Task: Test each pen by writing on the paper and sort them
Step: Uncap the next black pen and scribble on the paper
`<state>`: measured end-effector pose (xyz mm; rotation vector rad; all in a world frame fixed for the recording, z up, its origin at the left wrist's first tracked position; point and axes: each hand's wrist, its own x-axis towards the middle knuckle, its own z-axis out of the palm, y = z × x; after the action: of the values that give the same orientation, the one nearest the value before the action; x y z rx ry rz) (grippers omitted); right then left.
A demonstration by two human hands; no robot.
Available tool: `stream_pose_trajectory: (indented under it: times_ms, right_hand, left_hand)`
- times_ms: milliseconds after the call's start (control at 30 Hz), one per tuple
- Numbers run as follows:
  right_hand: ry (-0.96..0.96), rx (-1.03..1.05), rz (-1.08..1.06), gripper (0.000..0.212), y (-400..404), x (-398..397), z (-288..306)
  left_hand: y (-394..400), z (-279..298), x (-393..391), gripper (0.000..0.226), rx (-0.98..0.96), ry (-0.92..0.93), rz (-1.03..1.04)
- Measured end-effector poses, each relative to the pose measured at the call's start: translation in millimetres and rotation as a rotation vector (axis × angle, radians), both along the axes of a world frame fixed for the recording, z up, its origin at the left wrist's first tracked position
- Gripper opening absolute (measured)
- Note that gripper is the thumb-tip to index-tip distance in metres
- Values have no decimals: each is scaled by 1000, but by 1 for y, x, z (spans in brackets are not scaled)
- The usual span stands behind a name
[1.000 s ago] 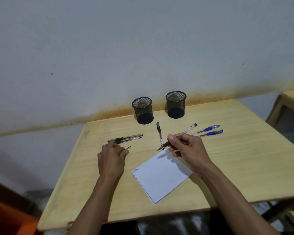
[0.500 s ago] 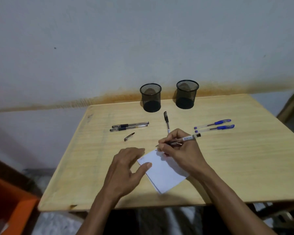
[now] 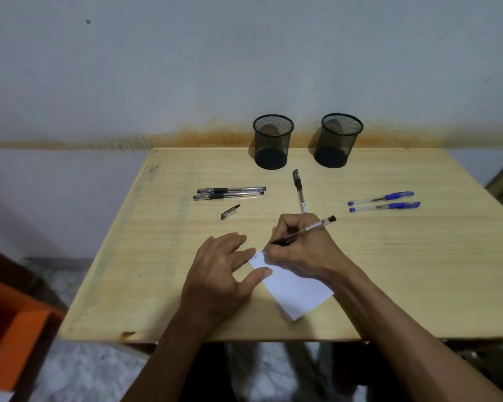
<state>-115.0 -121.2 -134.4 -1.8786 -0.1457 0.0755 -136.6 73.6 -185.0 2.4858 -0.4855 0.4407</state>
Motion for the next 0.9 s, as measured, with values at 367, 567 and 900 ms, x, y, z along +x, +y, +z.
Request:
stream_pose_trajectory:
  times_ms: [367,567,900]
  right_hand:
    - [-41,-64,-2,16,4,6,-9]
    - [0,-18,0,20,5,5,-7]
    - [-13,3,-40,23,5,3,-5]
  left_hand:
    - [-2,-1,0,47,79,-99,-20]
    - [-1,0,-1,48,109,-50,-19]
    - [-1,1,-2,48,109,-31,-21]
